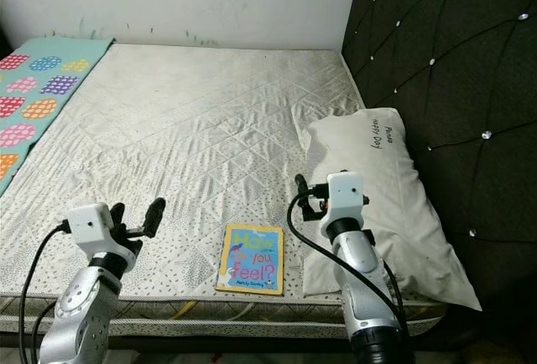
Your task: Clean up the room
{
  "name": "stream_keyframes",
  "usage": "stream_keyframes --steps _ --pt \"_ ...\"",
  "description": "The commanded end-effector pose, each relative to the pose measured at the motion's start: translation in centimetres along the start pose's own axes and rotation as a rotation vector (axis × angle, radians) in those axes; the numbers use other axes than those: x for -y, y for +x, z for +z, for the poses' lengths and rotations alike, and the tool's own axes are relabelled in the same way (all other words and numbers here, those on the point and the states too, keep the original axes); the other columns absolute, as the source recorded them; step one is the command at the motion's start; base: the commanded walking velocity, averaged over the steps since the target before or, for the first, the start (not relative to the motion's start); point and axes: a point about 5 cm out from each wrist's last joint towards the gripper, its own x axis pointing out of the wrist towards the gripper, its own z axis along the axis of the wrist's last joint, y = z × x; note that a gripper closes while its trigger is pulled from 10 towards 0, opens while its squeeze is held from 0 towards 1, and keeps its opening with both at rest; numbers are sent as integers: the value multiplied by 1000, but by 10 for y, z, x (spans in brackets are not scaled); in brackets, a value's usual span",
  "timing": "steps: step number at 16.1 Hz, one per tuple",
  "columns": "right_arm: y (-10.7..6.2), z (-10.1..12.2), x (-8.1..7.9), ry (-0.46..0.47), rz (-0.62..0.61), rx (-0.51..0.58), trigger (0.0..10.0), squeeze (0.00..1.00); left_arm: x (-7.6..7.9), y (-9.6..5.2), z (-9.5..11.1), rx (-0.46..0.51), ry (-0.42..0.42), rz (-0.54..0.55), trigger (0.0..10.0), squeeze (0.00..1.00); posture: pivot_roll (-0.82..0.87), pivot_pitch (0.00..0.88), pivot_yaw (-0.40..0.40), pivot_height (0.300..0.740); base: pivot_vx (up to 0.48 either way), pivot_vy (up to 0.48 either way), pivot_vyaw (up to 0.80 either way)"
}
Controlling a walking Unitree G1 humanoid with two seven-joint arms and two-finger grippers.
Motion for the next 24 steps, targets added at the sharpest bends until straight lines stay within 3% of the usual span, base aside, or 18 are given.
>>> stream_keyframes --steps 1,6,12,18,21,24 --pt "-2 1 0 12 -3 -5 10000 0 3 -1 1 -5 -4 -13 10000 0 -110 0 -32 740 0 0 0" --pt "-2 3 1 24 13 -19 10000 0 7 -2 1 -17 -21 -19 10000 0 -109 0 -41 740 0 0 -599" --pt "-5 4 -1 28 31 -33 10000 0 8 -4 0 -19 -49 -16 10000 0 -115 0 -48 740 0 0 0" --pt "-4 5 1 25 24 -34 10000 0 9 -3 0 -19 -51 -17 10000 0 -117 0 -47 740 0 286 0" --pt "-4 9 4 -87 -9 14 10000 0 9 -1 2 -6 -25 -19 10000 0 -115 0 -48 740 0 85 0" --pt "-2 12 11 -47 -59 67 10000 0 9 2 6 19 17 -18 10000 0 -113 0 -40 740 0 0 0"
